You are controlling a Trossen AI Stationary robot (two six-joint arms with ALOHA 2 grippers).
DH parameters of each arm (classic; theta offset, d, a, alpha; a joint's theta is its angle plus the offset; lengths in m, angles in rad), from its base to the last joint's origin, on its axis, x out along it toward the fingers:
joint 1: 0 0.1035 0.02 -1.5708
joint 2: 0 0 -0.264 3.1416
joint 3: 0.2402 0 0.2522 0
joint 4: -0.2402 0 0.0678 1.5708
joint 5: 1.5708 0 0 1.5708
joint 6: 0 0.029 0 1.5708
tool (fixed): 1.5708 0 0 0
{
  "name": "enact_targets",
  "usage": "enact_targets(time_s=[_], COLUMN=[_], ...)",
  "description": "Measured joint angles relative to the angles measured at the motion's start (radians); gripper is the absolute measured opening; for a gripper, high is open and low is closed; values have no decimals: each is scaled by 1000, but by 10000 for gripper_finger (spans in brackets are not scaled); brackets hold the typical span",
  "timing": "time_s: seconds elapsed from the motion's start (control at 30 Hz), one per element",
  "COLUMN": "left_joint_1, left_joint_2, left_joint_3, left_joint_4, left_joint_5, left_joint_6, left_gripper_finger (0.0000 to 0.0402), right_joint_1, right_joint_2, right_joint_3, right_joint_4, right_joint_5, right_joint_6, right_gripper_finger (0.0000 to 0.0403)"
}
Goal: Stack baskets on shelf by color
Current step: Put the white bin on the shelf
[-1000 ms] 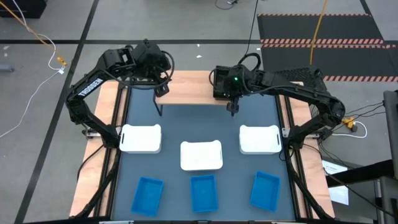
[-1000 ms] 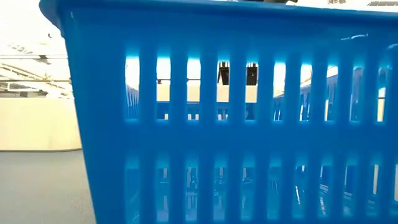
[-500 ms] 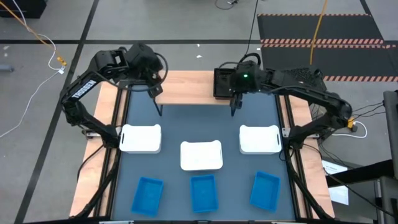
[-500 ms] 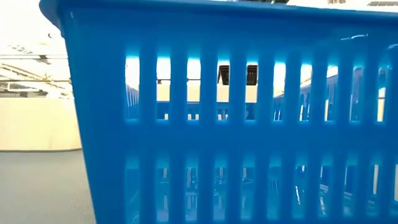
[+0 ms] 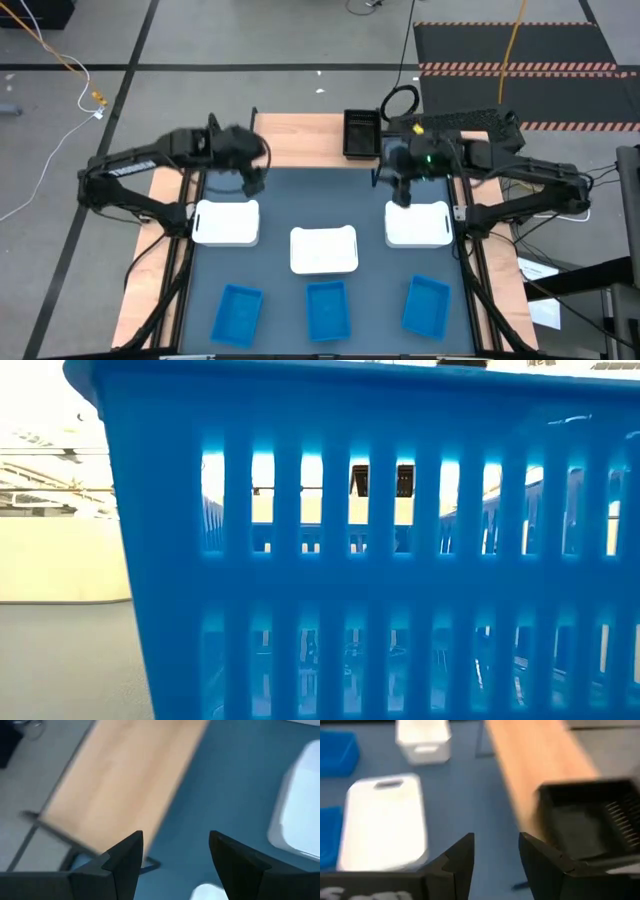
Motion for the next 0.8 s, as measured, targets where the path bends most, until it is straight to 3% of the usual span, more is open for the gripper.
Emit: enact_targets(time_s=[0.13,0.3,0.4,0.63,0.8], left_joint_1=[-109,-228,-289,-364,-384], left_joint_2=[-47,-44,-19,-3,-10], left_joint_3=[-184,-378,-453,-459,-459], left_joint_4=[171,439,594,662,652], left_joint_5=[-1,104,161,161,204], left_joint_6=[2,95,189,266,296], left_gripper_finger=[230,230,230,230,230], right_joint_1=[94,213,277,365,377], right_joint_2=[-46,-39,8,144,200], right_joint_3=[-121,-272,-312,-312,-312], right_joint_4=[-4,195,282,386,446], right_joint_5=[-34,-101,-107,-98,-94], right_joint_6=[76,136,82,-205,-267], right_gripper_finger=[144,144,144,144,144])
